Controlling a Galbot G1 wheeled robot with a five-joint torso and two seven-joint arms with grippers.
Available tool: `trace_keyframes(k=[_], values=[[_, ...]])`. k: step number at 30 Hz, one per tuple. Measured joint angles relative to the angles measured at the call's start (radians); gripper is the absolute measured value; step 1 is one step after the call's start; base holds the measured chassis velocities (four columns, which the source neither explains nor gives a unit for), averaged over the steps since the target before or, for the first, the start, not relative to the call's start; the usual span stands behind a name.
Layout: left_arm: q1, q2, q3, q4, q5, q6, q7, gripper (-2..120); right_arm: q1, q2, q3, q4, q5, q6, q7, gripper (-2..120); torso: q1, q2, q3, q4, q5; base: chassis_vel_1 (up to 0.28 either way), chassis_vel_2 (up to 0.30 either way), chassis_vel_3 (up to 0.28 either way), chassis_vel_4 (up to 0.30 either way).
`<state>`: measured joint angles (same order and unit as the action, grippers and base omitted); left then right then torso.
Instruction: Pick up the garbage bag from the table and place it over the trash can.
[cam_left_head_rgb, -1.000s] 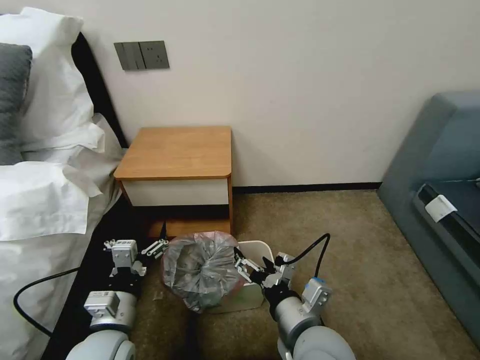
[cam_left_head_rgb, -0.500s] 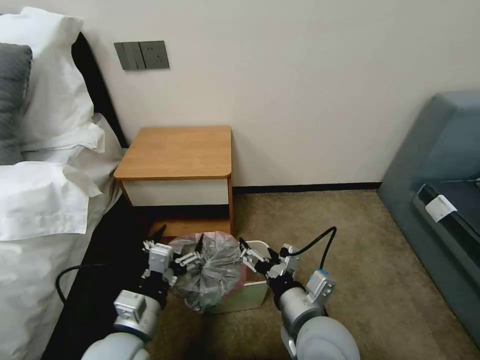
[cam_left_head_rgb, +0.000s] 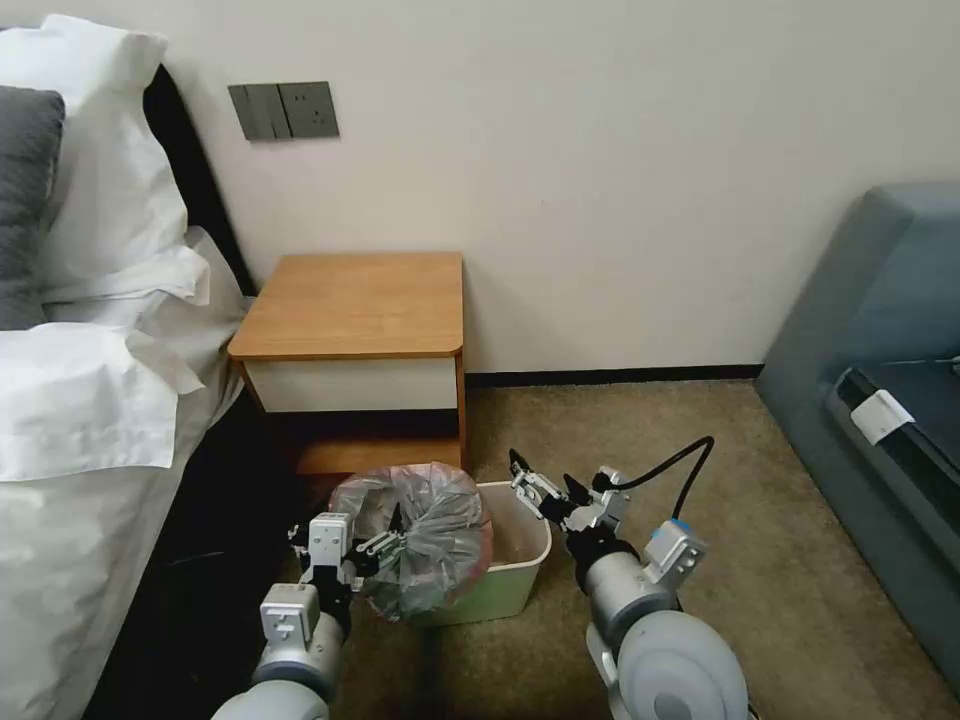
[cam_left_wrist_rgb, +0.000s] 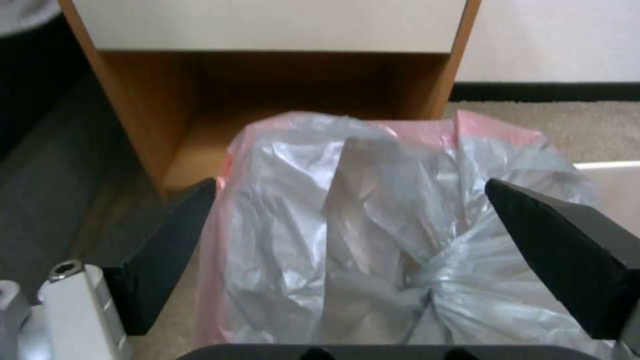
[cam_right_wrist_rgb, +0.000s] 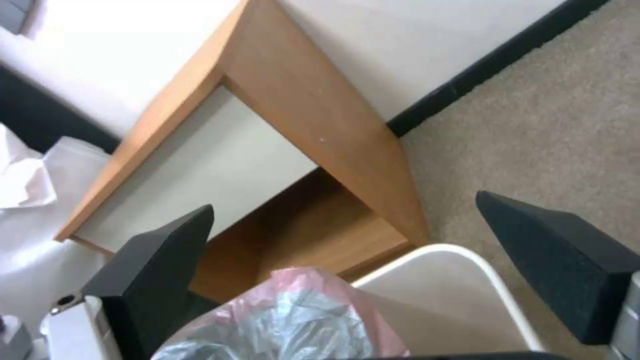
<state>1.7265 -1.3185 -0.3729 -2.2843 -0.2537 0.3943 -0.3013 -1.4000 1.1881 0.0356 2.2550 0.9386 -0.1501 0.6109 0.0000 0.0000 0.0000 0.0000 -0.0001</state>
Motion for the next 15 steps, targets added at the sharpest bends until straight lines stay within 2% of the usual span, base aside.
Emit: trace_keyframes(k=[7,10,15], values=[[0.001,0.002,0.015,-0.025,-0.008,-0.003,0.019,100,-0.016,0.002,0.015,-0.01,-0.004,0.001,-0.006,100,0.0,0.0,0.0,0.0,0.0002,0.0,0.0,0.0,0.0],[-0.007,0.007,0.025,-0.023,0.015,-0.017,0.064,100,-0.016,0.006,0.017,-0.017,-0.008,0.002,-0.006,100,0.0,0.0,0.0,-0.0001,0.0002,0.0,0.0,0.0,0.0],[-0.02,0.005,0.031,0.004,0.015,0.004,0.039,100,-0.027,0.013,0.017,-0.024,-0.021,0.003,-0.007,100,0.0,0.0,0.0,-0.0001,0.0001,0.0,0.0,0.0,0.0]])
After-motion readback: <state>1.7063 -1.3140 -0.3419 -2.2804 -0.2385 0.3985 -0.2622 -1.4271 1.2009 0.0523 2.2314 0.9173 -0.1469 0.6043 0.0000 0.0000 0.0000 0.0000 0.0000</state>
